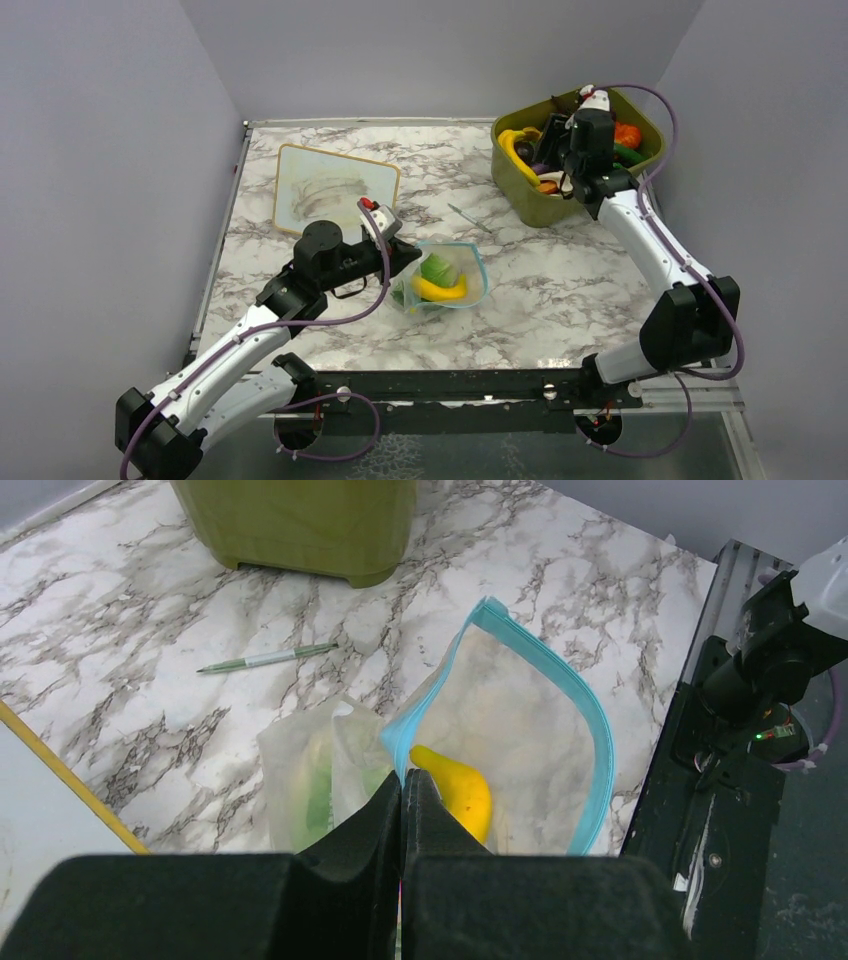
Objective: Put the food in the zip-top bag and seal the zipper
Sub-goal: Place the fake fruit in the zipper food storage bag, then pick up the fake fruit from the bin.
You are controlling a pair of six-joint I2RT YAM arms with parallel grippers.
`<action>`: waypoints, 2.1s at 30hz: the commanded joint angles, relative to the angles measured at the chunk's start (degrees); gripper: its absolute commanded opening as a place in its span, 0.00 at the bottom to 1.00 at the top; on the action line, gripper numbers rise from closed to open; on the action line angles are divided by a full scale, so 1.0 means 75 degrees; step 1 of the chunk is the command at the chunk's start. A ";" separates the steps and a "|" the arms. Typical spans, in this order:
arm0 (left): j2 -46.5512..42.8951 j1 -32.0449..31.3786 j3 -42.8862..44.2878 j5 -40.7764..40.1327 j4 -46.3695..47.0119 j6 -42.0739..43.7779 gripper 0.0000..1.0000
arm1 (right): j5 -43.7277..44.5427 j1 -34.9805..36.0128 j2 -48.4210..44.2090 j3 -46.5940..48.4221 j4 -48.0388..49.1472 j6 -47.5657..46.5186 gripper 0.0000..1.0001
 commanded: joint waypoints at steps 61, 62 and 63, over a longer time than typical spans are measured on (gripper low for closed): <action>0.0015 -0.0128 -0.0014 -0.0490 -0.0162 0.0545 0.00 | 0.0133 -0.0895 0.5267 0.3179 0.0757 0.5843 0.37; -0.0021 -0.0130 -0.0021 -0.0491 -0.0173 0.0551 0.00 | 0.0105 -0.0895 0.5267 0.3165 0.0797 0.5817 0.32; -0.0049 -0.0128 -0.0016 -0.0497 -0.0193 0.0556 0.00 | 0.0090 -0.0889 0.5258 0.3149 0.0844 0.5783 0.30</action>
